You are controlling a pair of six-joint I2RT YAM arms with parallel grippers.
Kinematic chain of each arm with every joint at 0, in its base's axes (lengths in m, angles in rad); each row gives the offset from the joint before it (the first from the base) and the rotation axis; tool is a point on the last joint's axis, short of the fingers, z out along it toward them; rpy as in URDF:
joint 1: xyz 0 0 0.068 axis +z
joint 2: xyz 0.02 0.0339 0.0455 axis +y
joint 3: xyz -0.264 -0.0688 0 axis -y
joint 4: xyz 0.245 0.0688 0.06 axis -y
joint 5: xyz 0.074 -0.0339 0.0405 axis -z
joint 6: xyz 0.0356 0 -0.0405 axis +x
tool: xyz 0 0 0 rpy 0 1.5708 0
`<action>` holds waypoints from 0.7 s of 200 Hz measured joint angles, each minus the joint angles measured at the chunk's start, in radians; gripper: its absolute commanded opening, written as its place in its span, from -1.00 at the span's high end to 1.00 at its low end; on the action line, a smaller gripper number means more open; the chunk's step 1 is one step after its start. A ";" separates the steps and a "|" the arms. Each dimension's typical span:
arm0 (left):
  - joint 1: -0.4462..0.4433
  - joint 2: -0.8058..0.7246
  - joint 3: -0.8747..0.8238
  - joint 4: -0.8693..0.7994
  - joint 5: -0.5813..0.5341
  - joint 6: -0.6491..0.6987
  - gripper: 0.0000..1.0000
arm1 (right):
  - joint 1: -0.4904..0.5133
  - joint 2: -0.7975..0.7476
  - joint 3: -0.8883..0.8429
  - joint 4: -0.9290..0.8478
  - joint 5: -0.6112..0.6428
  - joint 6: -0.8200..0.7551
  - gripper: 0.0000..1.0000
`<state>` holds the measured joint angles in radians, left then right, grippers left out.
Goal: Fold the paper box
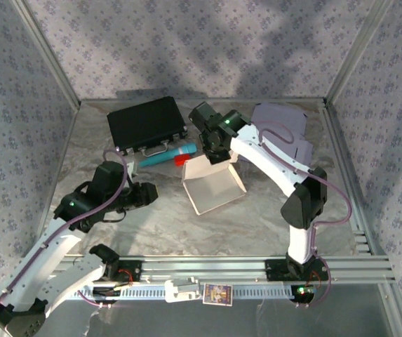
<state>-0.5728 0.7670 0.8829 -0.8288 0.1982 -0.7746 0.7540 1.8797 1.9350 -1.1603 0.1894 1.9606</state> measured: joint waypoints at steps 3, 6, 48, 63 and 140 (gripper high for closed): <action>0.002 0.000 -0.002 -0.003 0.000 0.000 0.19 | -0.001 0.001 0.000 -0.002 0.002 0.010 1.00; 0.002 0.000 -0.003 -0.007 0.001 0.000 0.19 | -0.002 0.002 0.000 -0.002 0.003 0.018 1.00; 0.004 0.000 -0.008 -0.034 0.006 0.000 0.19 | -0.035 0.002 -0.001 -0.003 0.009 0.081 1.00; 0.005 0.000 -0.012 -0.035 0.008 0.000 0.19 | -0.053 0.002 -0.001 -0.003 0.008 0.091 0.97; 0.010 0.088 -0.040 -0.033 0.006 0.013 0.17 | -0.080 0.002 -0.074 0.073 -0.007 0.102 0.75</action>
<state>-0.5629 0.8551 0.8433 -0.8619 0.2039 -0.7620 0.6743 1.8812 1.8606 -1.0874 0.1825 2.0624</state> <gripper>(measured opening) 0.411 0.099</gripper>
